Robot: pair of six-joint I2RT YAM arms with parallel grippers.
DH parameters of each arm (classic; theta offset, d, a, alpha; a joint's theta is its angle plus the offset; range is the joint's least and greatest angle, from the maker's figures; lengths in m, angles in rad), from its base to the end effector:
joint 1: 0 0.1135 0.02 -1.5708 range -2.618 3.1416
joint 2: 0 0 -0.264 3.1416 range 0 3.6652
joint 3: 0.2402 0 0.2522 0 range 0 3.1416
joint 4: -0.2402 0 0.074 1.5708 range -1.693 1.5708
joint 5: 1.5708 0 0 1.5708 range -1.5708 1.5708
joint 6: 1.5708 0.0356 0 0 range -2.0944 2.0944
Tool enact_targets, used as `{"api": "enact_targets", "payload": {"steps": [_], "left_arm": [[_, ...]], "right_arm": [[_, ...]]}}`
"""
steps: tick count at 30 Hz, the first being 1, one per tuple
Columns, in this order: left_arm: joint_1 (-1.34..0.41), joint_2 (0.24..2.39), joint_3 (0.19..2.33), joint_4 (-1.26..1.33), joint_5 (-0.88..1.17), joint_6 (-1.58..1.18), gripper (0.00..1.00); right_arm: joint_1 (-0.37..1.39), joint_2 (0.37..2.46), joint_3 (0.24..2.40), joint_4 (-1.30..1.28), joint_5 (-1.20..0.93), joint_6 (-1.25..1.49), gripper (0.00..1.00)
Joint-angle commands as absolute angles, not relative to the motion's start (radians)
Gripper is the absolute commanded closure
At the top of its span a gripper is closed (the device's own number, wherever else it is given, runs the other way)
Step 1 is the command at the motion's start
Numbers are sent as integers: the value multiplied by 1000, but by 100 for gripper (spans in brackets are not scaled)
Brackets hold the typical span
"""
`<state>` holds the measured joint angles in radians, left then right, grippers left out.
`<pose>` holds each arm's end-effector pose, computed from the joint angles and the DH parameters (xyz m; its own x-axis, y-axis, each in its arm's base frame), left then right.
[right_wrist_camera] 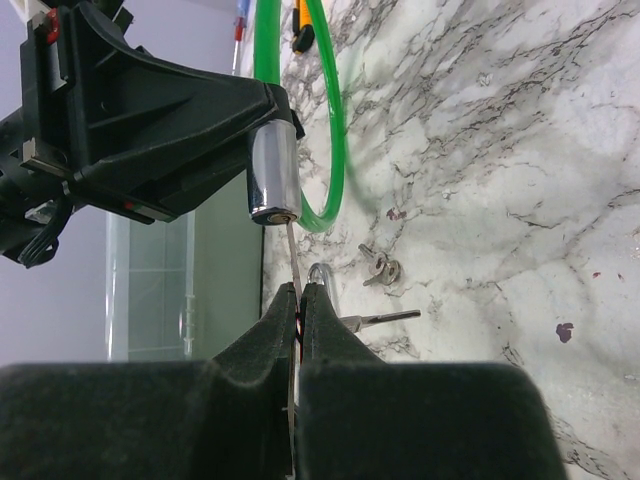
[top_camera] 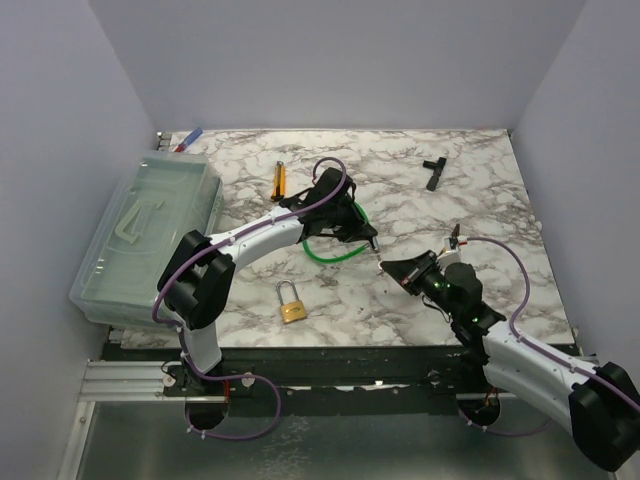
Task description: Unlock with the key
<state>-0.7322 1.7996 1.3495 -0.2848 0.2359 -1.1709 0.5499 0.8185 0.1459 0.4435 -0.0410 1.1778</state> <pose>0.2972 -0.2784 0.2452 -0.9116 -0.3848 -0.1445 -0.1560 0.6493 -0.7444 0.1487 0.0929 0.1757 -0.5879 0.7222 -0.3643 -0.0341 0.4279 0.9032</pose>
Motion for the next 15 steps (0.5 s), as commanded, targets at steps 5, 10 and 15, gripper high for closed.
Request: {"api": "enact_targets", "payload": {"steps": [5, 10, 15], "left_arm": [[-728, 1752, 1333, -242, 273, -1201, 100], [-728, 1754, 1327, -239, 275, -1203, 100], [-727, 1754, 1327, -233, 278, -1206, 100]], "right_arm": [[555, 823, 184, 477, 8, 1173, 100], [554, 825, 202, 451, 36, 1167, 100], [555, 838, 204, 466, 39, 1169, 100]]}}
